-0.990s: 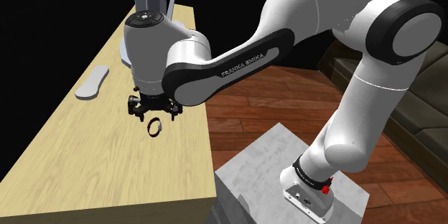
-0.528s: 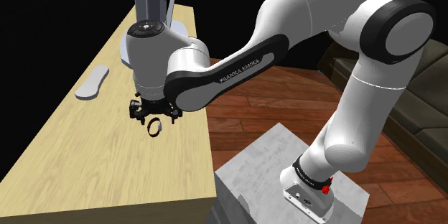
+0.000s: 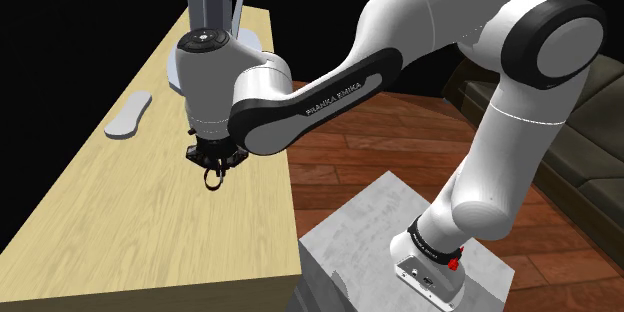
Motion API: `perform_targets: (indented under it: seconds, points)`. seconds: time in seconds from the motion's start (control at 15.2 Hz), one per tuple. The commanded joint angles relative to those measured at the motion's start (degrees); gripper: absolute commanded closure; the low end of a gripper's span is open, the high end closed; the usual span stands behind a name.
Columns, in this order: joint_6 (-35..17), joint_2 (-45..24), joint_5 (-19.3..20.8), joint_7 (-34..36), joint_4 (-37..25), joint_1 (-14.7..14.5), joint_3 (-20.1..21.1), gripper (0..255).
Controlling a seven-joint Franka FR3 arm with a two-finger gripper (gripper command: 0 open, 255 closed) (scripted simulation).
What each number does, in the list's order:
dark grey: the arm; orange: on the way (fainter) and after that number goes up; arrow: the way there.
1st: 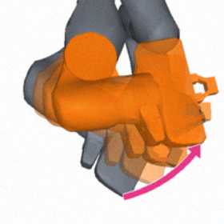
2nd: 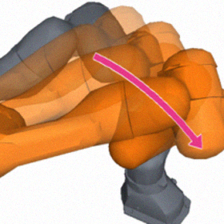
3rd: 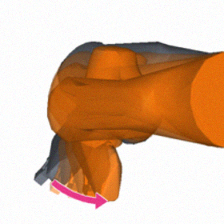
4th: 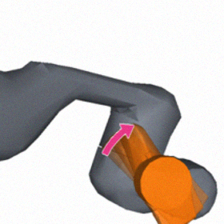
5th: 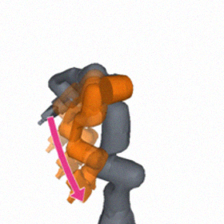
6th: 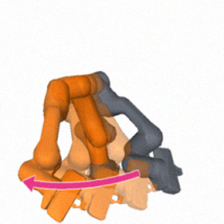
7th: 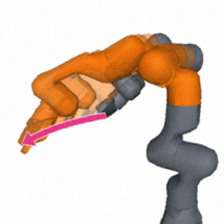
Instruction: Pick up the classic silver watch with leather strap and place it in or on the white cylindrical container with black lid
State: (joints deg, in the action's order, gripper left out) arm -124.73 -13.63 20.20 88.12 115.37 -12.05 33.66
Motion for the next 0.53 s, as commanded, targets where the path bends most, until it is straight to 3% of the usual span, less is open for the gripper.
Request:
perform_targets:
  seconds: [0.0,0.46]
  points:
    - [0.0,0.0,0.0,0.0,0.0,0.0,0.0,255]
    - [1.81,1.31,-1.23,-1.03,-0.86,0.29,0.37,255]
